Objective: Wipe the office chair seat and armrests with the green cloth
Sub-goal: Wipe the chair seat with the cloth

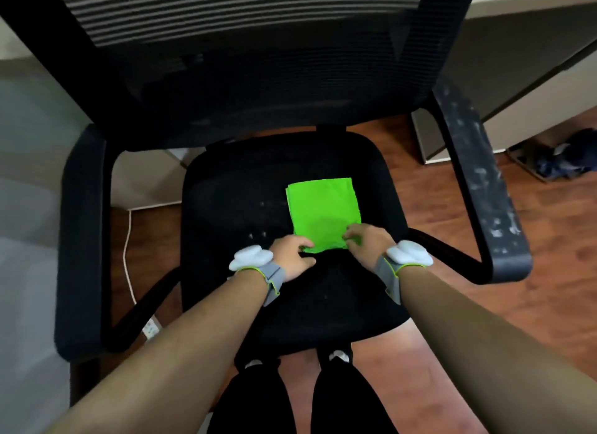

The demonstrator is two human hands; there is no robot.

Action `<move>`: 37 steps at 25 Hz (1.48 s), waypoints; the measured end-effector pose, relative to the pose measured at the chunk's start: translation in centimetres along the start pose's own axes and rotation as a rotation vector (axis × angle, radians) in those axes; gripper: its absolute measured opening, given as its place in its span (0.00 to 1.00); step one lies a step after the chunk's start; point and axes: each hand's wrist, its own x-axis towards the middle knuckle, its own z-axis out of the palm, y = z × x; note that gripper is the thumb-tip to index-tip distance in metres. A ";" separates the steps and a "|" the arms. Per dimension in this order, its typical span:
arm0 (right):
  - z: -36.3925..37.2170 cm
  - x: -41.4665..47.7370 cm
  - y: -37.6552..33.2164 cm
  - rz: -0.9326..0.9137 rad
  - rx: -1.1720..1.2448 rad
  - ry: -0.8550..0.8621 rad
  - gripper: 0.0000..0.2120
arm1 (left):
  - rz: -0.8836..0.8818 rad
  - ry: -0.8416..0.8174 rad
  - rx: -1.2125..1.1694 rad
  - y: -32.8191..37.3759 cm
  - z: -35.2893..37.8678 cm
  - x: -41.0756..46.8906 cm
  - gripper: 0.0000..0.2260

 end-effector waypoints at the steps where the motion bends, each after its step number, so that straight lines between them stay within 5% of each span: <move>1: 0.6 -0.2 0.4 -0.023 -0.038 -0.008 0.12 | 0.022 -0.002 -0.016 -0.4 0.6 -0.3 0.17; 9: 2.6 1.1 -1.8 -0.187 -0.137 0.084 0.21 | -0.076 0.350 0.056 -7.5 -3.2 -0.1 0.19; 12: 3.0 2.9 -2.9 -0.255 -0.216 0.051 0.27 | -0.138 0.382 0.311 -9.9 -5.5 1.5 0.33; 16: 4.7 6.3 -2.5 -0.205 -0.452 0.016 0.35 | -0.125 0.219 0.501 -11.6 -6.1 4.5 0.61; 19: 5.9 6.5 -1.8 -0.211 -0.525 0.116 0.38 | -0.095 0.217 0.584 -11.8 -5.0 5.4 0.70; 26: 7.3 6.1 -2.5 -0.198 -0.486 0.262 0.36 | -0.120 0.239 0.551 -12.6 -4.1 6.6 0.72; 37: 8.1 4.6 -3.1 -0.179 -0.471 0.220 0.37 | -0.100 0.288 0.518 -12.6 -3.8 6.8 0.73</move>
